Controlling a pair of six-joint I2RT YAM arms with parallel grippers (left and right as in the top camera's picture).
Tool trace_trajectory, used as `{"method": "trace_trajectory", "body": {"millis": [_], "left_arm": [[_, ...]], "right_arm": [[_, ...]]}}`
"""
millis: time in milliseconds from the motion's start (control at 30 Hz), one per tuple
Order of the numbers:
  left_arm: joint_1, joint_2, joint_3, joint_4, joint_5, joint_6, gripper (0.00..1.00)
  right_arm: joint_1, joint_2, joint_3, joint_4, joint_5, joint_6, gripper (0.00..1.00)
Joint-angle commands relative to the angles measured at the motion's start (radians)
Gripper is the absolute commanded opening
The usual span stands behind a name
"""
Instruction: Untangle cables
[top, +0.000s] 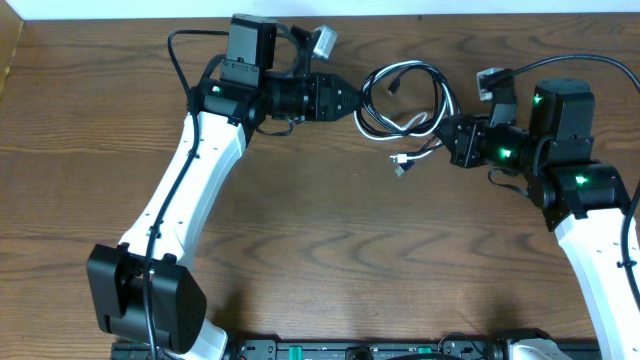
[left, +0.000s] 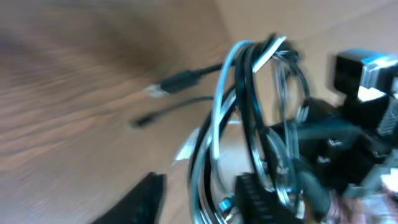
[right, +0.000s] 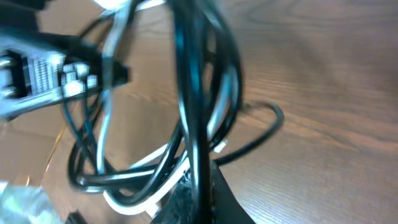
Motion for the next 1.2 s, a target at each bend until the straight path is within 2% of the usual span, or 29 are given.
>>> {"method": "trace_trajectory", "body": {"millis": [0, 200, 400, 467, 600, 733, 867, 1000, 1167], "left_arm": [[0.003, -0.002, 0.006, -0.031, -0.133, 0.069, 0.54], [0.003, -0.002, 0.006, -0.085, -0.243, 0.12, 0.66], [0.003, -0.002, 0.006, -0.119, -0.307, 0.138, 0.7], [0.003, -0.002, 0.006, -0.125, -0.306, 0.145, 0.71], [-0.009, -0.002, 0.004, -0.136, -0.301, 0.145, 0.72], [-0.043, -0.002, -0.003, -0.136, -0.302, 0.198, 0.73], [-0.061, -0.002, -0.004, -0.129, -0.302, 0.208, 0.73], [-0.069, -0.002, -0.007, -0.129, -0.302, 0.208, 0.73], [-0.074, -0.002, -0.012, -0.129, -0.301, 0.177, 0.73]], "right_arm": [[0.0, -0.015, 0.001, 0.01, -0.1, -0.09, 0.01], [0.0, -0.015, 0.001, 0.051, -0.232, -0.127, 0.01], [0.0, -0.015, 0.001, 0.056, -0.238, -0.122, 0.01], [0.0, -0.015, 0.001, 0.056, -0.216, -0.08, 0.01], [0.0, -0.015, 0.001, 0.069, -0.143, 0.046, 0.01], [0.0, -0.015, 0.001, 0.114, -0.123, 0.167, 0.01], [0.0, -0.015, 0.001, 0.109, -0.024, 0.386, 0.01], [0.0, -0.015, 0.001, 0.159, -0.017, 0.571, 0.01], [-0.001, -0.015, 0.001, 0.205, 0.006, 0.886, 0.01]]}}
